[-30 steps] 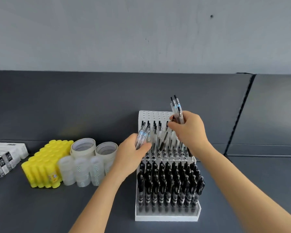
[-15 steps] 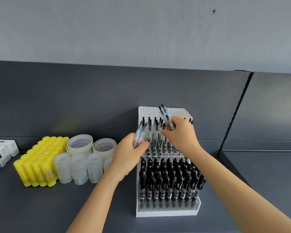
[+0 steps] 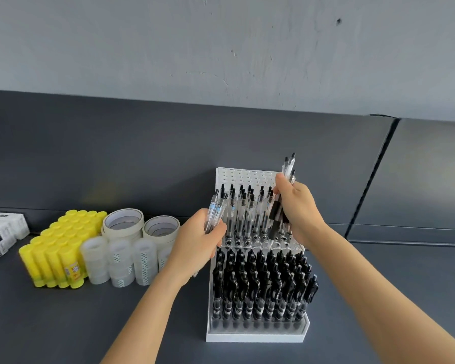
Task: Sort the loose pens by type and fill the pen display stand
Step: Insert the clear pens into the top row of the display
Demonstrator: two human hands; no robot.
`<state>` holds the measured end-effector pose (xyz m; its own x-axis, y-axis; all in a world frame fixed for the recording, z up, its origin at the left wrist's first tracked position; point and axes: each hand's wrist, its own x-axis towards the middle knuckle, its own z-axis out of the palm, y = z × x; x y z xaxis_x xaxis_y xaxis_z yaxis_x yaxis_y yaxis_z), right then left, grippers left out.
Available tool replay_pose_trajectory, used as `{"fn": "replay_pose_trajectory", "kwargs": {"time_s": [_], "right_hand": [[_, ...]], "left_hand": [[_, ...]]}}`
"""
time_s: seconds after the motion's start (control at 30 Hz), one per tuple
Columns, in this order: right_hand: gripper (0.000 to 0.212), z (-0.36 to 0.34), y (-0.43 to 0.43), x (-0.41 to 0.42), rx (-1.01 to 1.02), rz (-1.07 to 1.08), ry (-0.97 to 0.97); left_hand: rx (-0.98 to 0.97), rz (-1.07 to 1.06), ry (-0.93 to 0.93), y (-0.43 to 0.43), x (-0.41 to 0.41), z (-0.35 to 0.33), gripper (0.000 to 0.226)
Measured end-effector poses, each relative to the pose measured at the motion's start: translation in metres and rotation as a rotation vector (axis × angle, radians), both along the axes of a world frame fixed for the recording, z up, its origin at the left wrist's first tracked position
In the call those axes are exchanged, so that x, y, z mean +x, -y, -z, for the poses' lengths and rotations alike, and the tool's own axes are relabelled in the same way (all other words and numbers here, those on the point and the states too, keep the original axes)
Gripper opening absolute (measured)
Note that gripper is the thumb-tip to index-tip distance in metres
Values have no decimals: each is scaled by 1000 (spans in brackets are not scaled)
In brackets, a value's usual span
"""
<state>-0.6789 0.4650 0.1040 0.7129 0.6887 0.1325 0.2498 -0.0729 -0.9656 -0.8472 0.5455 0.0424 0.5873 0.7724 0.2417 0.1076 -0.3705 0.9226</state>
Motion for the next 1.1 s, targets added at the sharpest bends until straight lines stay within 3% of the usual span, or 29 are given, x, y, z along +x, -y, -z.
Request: {"fn": "replay_pose_trajectory", "kwargs": {"time_s": [0.13,0.4,0.67,0.97,1.1], "right_hand": [[29,5,-3,10,-24,-58,-92],[32,3,1,15,101,-67,-73],[51,6,4,20,61,-98,94],[33,15,8,22,-45,-109,350],[39,18,5,19,-47,-74,432]], "left_hand": [[6,-7,2,0,3,-3,8],[15,-35,0,1,8,-1,8],[17,-63,-16,4,13,2,6],[23,-79,-45,5,11,5,6],[15,-94,-38,5,10,8,5]]}}
